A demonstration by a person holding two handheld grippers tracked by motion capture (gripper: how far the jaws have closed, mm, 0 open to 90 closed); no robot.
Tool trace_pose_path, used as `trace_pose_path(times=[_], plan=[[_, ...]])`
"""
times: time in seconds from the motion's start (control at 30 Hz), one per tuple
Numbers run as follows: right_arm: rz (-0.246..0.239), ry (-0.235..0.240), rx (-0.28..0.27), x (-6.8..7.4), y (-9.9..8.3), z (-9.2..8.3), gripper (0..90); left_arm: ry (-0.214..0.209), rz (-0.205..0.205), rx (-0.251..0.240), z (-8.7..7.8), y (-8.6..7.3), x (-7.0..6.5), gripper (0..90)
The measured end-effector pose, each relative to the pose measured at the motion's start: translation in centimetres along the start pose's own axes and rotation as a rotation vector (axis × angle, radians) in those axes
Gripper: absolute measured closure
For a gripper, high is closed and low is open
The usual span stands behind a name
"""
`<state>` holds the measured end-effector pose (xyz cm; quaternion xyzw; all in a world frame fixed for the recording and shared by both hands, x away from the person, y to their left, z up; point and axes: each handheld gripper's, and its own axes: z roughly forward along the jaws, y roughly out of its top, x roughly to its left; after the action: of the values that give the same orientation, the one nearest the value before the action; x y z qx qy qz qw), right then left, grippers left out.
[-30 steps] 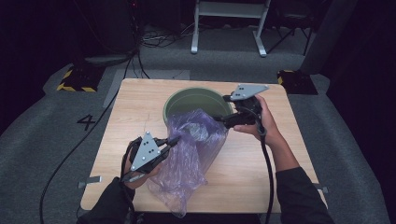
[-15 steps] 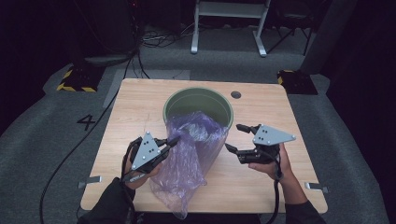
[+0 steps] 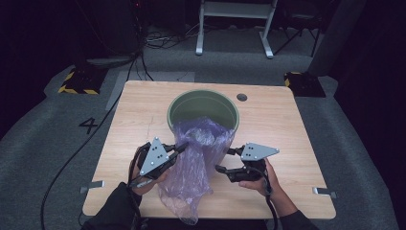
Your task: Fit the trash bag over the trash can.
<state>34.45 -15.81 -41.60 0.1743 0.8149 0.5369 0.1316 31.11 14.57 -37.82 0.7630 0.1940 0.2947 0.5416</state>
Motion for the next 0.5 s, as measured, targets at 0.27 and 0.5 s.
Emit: trace_pose_path(times=[0.27,0.5], plan=[[-0.058,0.029,-0.086,0.6,0.2,-0.4,79.8,0.005,-0.002,-0.003,-0.1,0.0,0.1,89.5],[-0.085,0.012,-0.163,0.4,0.8,-2.4,90.0,0.016,-0.001,0.0,-0.3,0.1,0.4,89.4]])
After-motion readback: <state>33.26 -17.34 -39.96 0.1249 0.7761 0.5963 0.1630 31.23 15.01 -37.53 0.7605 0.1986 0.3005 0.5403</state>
